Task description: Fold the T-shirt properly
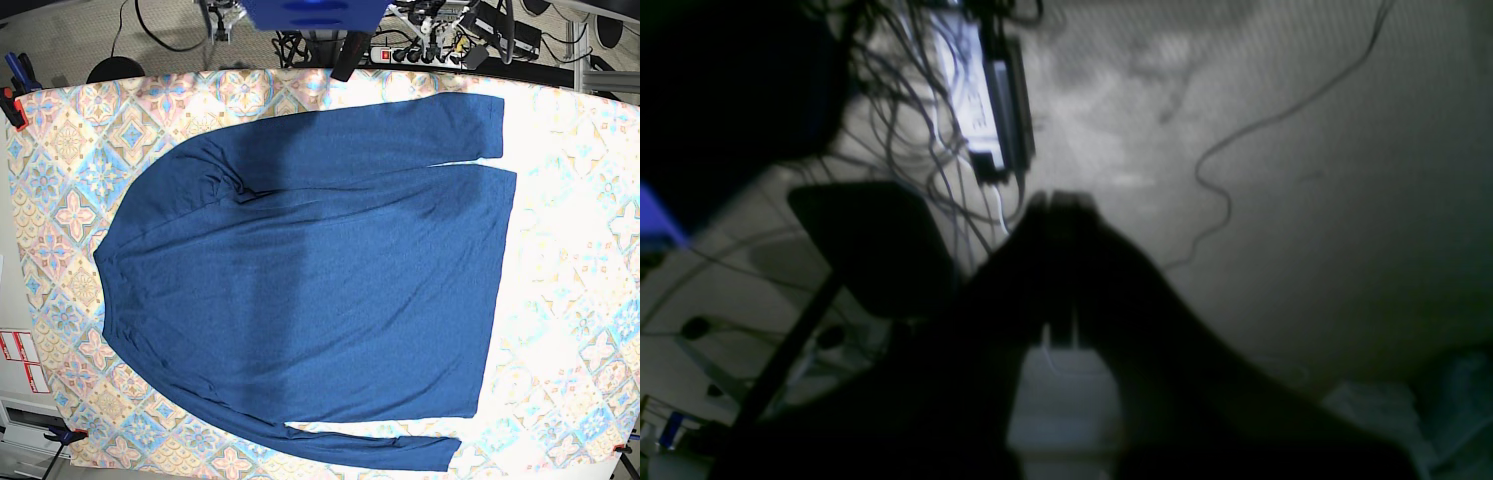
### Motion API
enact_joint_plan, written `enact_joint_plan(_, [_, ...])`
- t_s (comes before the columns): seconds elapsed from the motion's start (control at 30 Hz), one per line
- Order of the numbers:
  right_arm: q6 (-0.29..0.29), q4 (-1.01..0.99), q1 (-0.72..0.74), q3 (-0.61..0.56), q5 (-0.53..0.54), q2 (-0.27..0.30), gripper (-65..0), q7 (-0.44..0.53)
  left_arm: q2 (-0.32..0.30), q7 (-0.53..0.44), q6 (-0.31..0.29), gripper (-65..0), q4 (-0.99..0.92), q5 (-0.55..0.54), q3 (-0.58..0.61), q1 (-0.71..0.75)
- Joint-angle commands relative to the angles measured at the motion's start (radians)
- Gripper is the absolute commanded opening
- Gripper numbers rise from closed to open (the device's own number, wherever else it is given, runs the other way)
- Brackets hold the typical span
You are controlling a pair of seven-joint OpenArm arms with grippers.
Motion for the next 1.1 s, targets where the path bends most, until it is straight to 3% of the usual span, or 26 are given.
enact_joint_plan(0.0, [-0.001,-0.001,-0.014,0.002,0.005,0.001,-65.0,-0.004,-0.001,0.003,0.003,-65.0,0.001,-0.002,0.002,0.008])
enact_joint_plan(0.67, [-0.001,-0.001,-0.056,0.002,0.005,0.001,-65.0,-0.004,-0.030,0.004,0.003,-65.0,0.001,0.001,-0.002,0.048])
enact_joint_plan(0.77, [-0.001,0.001,-0.084,0.002,0.005,0.001,-65.0,-0.004,-0.056,0.003,0.003,-65.0,0.001,-0.002,0.001,0.076])
enact_joint_plan(0.9, [-0.001,0.117,-0.181,0.002,0.005,0.009,-65.0,-0.004,-0.092,0.006,0.003,-65.0,0.110,-0.002,-0.001,0.160])
enact_joint_plan(1.07, [-0.001,0.294,-0.294,0.002,0.005,0.060,-65.0,-0.007,-0.150,0.007,0.004,-65.0,0.340,-0.003,0.001,0.292])
